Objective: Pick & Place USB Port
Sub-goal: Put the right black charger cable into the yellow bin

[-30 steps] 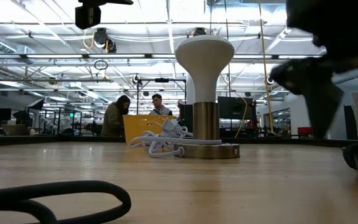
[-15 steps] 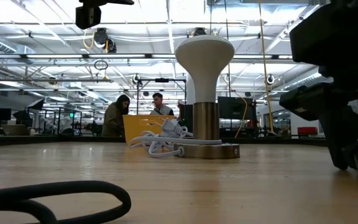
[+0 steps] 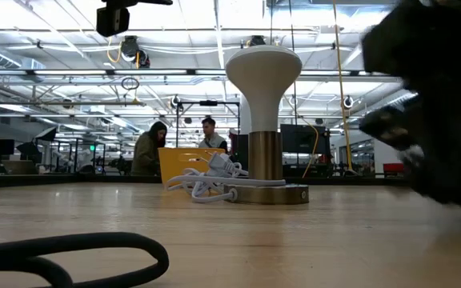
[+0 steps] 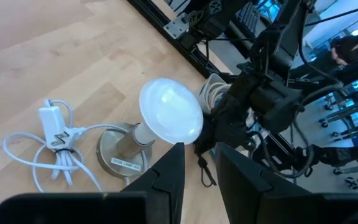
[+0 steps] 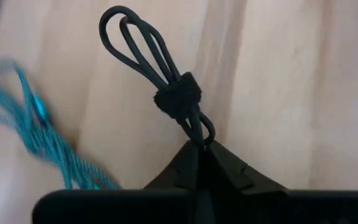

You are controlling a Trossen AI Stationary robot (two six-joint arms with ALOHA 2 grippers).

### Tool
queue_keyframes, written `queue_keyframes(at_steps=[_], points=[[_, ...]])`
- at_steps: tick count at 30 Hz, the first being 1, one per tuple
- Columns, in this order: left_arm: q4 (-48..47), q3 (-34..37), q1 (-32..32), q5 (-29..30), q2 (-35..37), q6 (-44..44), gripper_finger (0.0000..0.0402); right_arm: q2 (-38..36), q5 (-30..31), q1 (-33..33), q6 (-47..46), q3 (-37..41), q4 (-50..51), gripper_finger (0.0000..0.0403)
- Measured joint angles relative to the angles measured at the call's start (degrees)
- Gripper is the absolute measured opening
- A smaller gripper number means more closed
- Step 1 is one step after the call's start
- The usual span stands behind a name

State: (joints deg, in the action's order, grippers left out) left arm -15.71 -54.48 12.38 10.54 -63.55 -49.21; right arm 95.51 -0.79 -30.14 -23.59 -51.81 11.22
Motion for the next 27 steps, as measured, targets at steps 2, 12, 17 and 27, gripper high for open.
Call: queue_keyframes(at_steps=[2,12,17,27], points=[[0.6,0.0,0.5,0.0,0.0,-0.7,0.0092,-1.0,1.5,0.8,-0.8,-1.8,0.2,0.0017],[12.1,0.0,0.8,-7.8,-5.5,-10.0,0.0092,-6.0,10.3,5.2,3.2,-13.3,10.6,0.0014],[19.2,0.0,1.1,-16.5,-11.1,-18.4,0.0093,-6.1,11.6,6.6,3.7,-18.6,15.5,0.0018],[18.4,0.0,0.9,-21.3,-14.0,-23.0,0.0093,-6.1,14.2,8.1,4.3,-24.7,15.8,0.0019]])
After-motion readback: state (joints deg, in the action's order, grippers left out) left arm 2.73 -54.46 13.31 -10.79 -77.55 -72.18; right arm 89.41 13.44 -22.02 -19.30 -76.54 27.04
